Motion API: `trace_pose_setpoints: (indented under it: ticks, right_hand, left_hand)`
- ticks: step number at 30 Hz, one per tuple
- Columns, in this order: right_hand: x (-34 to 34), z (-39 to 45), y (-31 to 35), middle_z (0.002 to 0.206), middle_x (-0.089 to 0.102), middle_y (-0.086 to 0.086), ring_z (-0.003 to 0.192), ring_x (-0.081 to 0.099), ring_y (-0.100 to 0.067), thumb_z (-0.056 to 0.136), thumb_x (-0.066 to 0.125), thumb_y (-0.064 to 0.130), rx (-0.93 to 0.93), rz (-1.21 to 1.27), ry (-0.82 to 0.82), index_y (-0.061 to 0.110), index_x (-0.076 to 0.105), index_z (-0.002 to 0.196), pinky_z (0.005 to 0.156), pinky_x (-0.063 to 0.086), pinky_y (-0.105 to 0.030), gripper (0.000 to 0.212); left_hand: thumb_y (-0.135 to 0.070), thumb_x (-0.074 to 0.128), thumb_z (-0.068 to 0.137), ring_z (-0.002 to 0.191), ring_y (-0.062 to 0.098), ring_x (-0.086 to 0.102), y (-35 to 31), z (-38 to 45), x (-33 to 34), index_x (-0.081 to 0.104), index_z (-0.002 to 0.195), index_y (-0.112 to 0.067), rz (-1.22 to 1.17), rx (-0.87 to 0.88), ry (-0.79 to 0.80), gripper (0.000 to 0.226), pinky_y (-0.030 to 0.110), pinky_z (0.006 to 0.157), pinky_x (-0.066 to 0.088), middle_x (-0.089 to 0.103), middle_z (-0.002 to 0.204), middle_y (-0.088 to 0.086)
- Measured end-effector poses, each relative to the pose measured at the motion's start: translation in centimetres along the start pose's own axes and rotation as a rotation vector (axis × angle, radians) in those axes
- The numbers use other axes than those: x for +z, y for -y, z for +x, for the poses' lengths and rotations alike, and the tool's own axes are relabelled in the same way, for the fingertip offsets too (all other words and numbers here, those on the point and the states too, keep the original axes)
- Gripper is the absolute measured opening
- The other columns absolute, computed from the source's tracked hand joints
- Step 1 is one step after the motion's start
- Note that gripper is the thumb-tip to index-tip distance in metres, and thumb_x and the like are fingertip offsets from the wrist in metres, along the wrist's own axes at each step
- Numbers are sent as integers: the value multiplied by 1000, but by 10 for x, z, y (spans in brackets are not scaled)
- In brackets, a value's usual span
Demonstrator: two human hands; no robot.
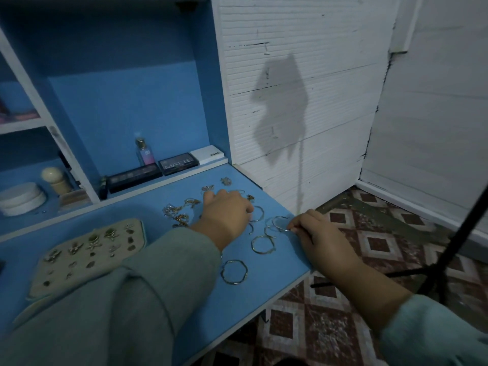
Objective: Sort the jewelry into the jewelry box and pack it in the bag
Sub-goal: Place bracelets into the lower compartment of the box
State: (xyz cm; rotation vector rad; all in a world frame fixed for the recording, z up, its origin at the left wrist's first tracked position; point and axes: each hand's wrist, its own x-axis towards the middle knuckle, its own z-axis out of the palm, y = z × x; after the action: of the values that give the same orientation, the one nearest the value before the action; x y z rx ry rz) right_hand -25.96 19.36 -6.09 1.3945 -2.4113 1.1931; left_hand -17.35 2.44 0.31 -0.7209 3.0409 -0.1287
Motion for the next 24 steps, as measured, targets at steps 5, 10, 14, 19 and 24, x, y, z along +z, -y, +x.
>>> trace_pose_setpoints:
  ticks: [5, 10, 14, 19, 24]
  right_hand:
    - [4, -2, -3, 90, 55, -1, 84, 53, -18, 89, 56, 8, -5, -12, -44, 10, 65, 91, 72, 47, -40, 9]
    - [4, -3, -2, 89, 53, 1, 82, 54, -19, 90, 54, 10, -22, -24, -61, 11, 64, 90, 68, 48, -43, 9]
    - [1, 1, 4, 92, 47, 5, 83, 49, -10, 92, 52, 11, 7, 7, -13, 11, 62, 93, 74, 45, -32, 10]
    - [-8, 18, 31, 88, 44, 8, 78, 44, 6, 93, 49, 6, 64, 159, -3, 17, 53, 85, 72, 34, -6, 14]
    - [-11, 32, 68, 75, 49, 9, 64, 44, 2, 97, 41, 12, 159, 229, 0, 14, 51, 88, 56, 35, -3, 14]
  left_hand:
    - [-45, 43, 95, 112, 19, 43, -11, 14, 3, 67, 96, -35, 74, 3, 29, 27, 41, 100, 18, 57, 108, -8]
    - [-27, 39, 94, 101, 16, 45, -17, 15, 3, 68, 92, -26, 152, 32, -19, 29, 38, 94, 21, 58, 96, -8]
    - [-27, 34, 95, 98, 17, 49, -20, 10, 1, 68, 90, -22, 93, 7, -62, 34, 38, 96, 22, 59, 92, -5]
    - [-35, 36, 98, 91, 18, 58, -14, -5, -13, 63, 96, -24, -245, -79, -118, 29, 34, 89, 22, 68, 94, -4]
    - [-36, 40, 97, 67, 8, 48, 3, -31, -31, 61, 92, -23, -647, -127, -81, 25, 26, 70, 39, 55, 79, -7]
